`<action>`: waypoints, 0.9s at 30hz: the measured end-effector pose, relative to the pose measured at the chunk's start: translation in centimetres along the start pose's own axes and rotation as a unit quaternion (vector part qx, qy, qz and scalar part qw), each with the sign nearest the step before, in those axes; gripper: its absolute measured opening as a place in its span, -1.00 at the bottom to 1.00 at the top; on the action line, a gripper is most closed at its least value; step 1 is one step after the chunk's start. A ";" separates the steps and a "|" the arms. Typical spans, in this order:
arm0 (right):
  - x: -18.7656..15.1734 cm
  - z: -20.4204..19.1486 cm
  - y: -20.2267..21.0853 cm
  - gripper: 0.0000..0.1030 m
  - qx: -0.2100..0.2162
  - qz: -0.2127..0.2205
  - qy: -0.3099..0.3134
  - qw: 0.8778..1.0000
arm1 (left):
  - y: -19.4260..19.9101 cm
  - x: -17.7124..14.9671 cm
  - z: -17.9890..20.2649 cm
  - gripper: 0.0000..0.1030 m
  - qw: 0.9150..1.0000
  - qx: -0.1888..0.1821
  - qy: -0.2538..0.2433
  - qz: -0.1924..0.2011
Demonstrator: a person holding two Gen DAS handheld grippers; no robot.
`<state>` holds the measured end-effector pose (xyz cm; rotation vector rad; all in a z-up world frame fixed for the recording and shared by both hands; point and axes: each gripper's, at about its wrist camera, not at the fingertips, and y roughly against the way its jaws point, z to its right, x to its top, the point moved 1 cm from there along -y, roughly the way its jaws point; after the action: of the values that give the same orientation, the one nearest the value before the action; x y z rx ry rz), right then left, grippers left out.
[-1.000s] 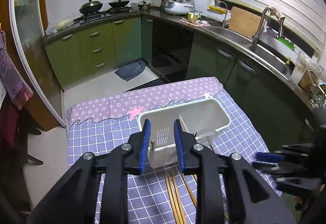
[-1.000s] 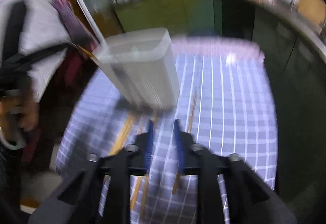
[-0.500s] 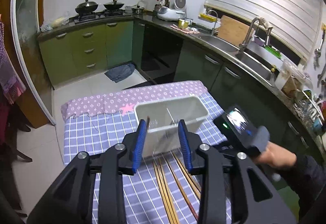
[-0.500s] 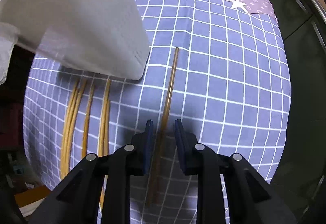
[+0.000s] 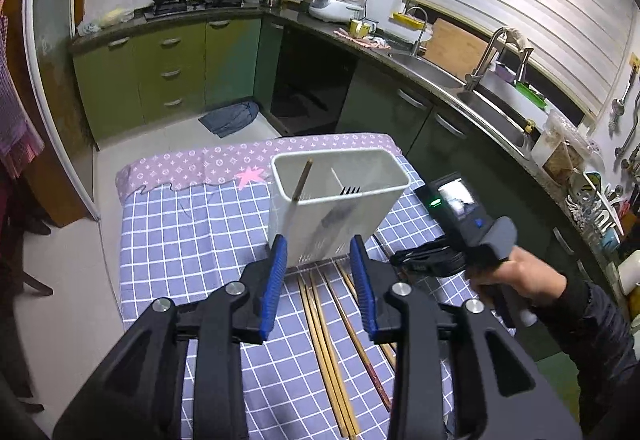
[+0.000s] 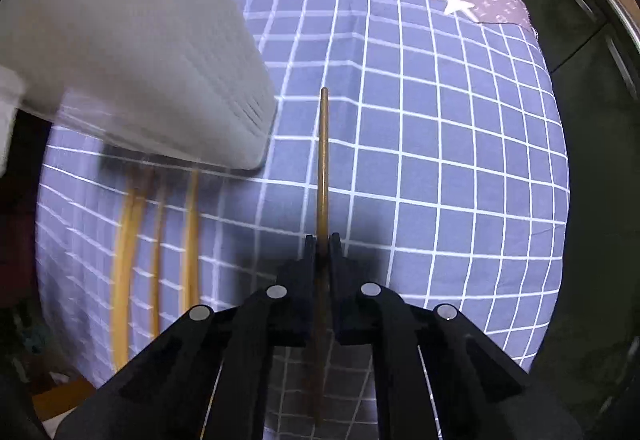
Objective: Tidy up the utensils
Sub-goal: 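Close the right tool on a wooden chopstick on the cloth, then lift the chopstick upright and drop it into the holder with the right tool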
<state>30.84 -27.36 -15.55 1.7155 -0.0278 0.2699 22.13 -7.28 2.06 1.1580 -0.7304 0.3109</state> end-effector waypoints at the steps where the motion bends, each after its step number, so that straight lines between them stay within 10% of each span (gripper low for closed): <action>1: -0.5 0.5 1.2 -0.86 0.014 0.015 -0.008 1.000 | -0.1 -0.1 -0.1 -0.39 1.000 0.000 0.001 -0.002; 14: -7.0 -0.4 20.2 -0.87 0.101 0.254 0.018 0.962 | -1.7 -3.0 -1.1 -0.39 0.999 -0.010 0.022 -0.039; 27: -0.2 -2.5 30.1 -0.87 0.107 0.374 0.022 0.921 | -1.8 -5.9 -1.3 -0.30 0.997 -0.008 0.027 -0.066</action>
<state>25.03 -29.90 13.98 1.8536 -0.6517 0.9029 19.27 -5.98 -3.40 1.1717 -0.6044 0.2241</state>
